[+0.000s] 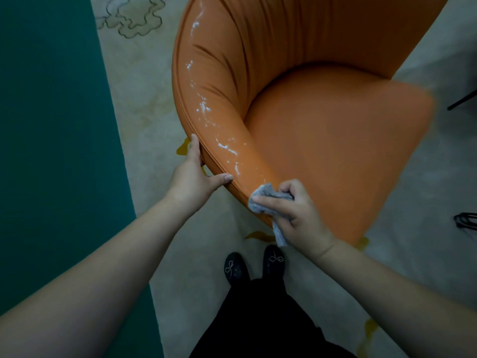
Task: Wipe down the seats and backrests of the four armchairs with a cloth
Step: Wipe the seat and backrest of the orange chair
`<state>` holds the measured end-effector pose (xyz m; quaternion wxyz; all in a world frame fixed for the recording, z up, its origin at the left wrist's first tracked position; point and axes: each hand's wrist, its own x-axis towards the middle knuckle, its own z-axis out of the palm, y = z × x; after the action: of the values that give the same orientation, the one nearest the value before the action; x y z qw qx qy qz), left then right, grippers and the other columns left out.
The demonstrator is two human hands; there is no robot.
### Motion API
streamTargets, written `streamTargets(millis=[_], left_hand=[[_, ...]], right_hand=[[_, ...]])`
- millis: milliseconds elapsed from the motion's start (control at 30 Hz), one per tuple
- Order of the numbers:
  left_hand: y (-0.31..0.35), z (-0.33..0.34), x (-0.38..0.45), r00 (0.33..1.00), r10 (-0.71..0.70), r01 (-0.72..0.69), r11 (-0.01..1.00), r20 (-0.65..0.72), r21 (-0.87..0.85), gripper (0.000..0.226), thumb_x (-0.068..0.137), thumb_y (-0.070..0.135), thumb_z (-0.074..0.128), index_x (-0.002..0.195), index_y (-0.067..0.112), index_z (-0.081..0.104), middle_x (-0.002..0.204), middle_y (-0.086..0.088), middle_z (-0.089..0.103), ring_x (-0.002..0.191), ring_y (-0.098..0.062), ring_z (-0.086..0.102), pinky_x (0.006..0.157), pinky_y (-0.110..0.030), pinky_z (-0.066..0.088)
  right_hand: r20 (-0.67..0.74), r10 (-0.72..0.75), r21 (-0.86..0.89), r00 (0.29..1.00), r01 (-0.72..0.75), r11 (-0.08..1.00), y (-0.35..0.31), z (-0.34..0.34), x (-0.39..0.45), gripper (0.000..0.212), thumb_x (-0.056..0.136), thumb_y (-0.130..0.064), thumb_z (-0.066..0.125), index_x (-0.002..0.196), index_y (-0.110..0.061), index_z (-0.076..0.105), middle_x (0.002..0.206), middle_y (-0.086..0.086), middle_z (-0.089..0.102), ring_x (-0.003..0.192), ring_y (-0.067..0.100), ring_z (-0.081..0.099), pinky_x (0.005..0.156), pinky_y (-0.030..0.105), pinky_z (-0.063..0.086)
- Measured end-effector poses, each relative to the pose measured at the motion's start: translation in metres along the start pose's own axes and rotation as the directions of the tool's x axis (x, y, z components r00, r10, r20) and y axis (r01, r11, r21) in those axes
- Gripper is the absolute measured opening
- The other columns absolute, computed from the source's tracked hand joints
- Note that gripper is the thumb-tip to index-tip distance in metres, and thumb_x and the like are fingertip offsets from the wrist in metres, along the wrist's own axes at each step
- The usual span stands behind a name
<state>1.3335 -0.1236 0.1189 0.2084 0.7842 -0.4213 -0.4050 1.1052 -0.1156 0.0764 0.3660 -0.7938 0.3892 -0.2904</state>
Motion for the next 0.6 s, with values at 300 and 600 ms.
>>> streamTargets(millis=[300, 600], left_hand=[[0.002, 0.001, -0.001, 1.000, -0.025, 0.025, 0.999, -0.006, -0.026, 0.121, 0.072, 0.029, 0.084, 0.153, 0.026, -0.007, 0.149, -0.006, 0.042, 0.133, -0.020, 0.044, 0.102, -0.045, 0.045], [0.006, -0.001, -0.001, 0.997, -0.072, 0.072, 0.992, 0.001, -0.104, 0.108, 0.081, 0.017, 0.076, 0.153, 0.029, -0.004, 0.149, -0.010, 0.041, 0.128, -0.024, 0.050, 0.078, -0.033, 0.059]], right_hand=[[-0.020, 0.058, 0.104, 0.998, -0.056, 0.993, 0.007, 0.008, 0.018, 0.049, 0.079, 0.010, 0.067, 0.117, -0.020, 0.065, 0.091, 0.014, 0.041, 0.086, 0.019, 0.044, 0.078, 0.020, 0.040], [0.015, 0.052, 0.059, 0.999, -0.052, 0.997, -0.003, 0.020, 0.064, 0.038, 0.078, 0.005, 0.069, 0.110, -0.017, 0.071, 0.088, 0.011, 0.039, 0.084, 0.023, 0.044, 0.077, 0.018, 0.037]])
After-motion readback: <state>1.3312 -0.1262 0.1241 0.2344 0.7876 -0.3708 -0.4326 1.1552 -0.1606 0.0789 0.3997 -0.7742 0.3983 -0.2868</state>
